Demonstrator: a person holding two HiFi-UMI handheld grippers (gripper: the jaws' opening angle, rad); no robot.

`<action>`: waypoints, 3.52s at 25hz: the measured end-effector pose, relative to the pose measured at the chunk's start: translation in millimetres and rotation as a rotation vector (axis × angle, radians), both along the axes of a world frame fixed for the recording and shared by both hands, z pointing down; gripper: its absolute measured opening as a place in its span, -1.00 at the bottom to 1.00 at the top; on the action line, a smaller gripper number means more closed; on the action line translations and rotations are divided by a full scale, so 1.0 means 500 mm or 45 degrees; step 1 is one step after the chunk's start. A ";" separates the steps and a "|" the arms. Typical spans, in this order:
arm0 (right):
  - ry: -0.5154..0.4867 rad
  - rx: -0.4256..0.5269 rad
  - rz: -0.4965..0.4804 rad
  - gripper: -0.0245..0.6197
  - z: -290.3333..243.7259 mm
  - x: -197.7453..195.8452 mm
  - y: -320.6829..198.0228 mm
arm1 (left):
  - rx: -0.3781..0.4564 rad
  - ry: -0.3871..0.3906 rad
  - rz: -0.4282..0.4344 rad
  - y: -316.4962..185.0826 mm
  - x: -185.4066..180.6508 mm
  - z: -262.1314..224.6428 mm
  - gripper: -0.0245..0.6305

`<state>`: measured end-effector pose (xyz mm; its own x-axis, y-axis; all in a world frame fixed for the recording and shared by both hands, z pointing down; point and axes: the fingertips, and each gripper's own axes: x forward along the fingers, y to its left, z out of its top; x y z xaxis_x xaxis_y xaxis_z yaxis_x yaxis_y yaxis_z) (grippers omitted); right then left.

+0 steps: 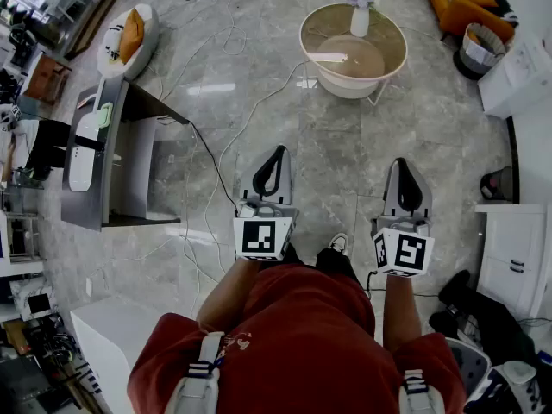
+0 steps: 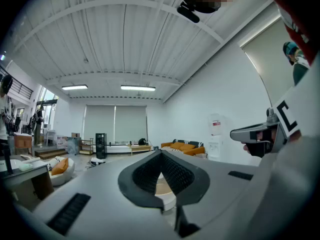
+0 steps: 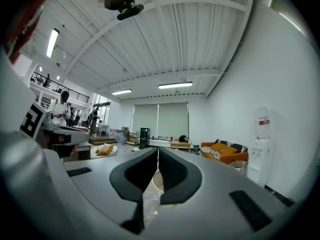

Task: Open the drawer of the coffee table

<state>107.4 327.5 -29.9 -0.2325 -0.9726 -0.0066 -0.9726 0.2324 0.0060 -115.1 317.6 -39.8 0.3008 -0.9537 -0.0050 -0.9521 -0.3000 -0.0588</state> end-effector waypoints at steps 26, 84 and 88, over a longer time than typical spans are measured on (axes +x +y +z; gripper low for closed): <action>-0.011 0.006 0.062 -0.84 -0.008 -0.031 -0.036 | -0.075 -0.073 0.111 -0.042 -0.004 0.027 -0.88; 0.033 -0.206 0.009 -0.84 1.573 0.043 -0.905 | -0.008 -0.082 0.282 -0.913 0.200 1.555 -0.88; 0.007 -0.202 0.010 -0.84 1.664 0.045 -0.916 | -0.038 -0.085 0.203 -0.928 0.185 1.653 -0.88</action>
